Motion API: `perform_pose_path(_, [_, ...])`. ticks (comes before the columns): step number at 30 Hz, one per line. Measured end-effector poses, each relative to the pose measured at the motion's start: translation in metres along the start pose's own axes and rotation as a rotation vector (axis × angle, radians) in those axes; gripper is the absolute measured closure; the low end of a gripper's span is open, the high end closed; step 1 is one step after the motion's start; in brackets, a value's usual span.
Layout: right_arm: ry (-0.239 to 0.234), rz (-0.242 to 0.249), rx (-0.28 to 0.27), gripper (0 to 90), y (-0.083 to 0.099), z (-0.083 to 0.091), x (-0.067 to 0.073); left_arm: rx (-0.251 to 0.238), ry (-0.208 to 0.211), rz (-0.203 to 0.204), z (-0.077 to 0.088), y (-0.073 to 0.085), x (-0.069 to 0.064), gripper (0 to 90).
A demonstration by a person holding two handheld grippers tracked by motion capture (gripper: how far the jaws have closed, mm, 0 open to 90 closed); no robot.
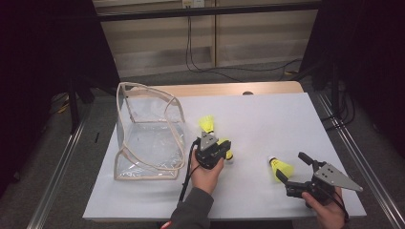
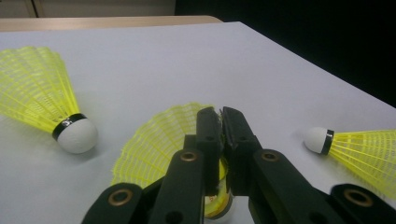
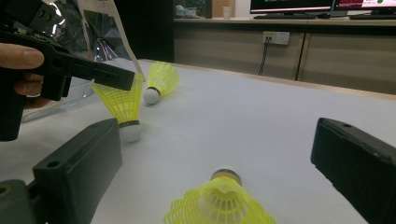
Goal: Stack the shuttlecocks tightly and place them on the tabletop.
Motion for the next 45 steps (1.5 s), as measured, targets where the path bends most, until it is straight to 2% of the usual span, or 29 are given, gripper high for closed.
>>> perform_pose_path(12, [0.002,0.001,-0.002,1.5,0.0,0.001,-0.001,-0.006,-0.047,-0.017,0.0,-0.009,0.013,87.2])
perform_pose_path(16, [0.002,0.002,0.0,1.5,0.0,0.001,-0.001,-0.005,-0.065,-0.011,-0.001,-0.011,0.018,87.3])
perform_pose_path(27, [0.002,0.001,-0.002,1.5,0.0,0.001,-0.001,-0.003,-0.101,-0.016,-0.009,-0.016,0.024,87.2])
perform_pose_path(35, [0.001,0.001,-0.002,1.5,0.0,0.001,-0.001,0.009,-0.14,-0.043,-0.014,-0.014,0.03,87.3])
perform_pose_path(42, [-0.001,-0.001,-0.004,1.4,0.0,0.0,-0.001,0.002,-0.157,-0.046,-0.014,-0.017,0.033,87.4])
perform_pose_path(45, [0.0,-0.001,-0.003,1.4,0.0,0.0,-0.001,-0.005,-0.174,-0.061,-0.014,-0.02,0.035,87.3])
Point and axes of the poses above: each handheld gripper's, and its own axes: z roughly backward along the jaws, y roughly out of its underside, x roughly to its left, the point moved 8 cm from there along -z, roughly forward along the jaws, and after that the axes turned 15 degrees about -y, right-handed, at the moved point
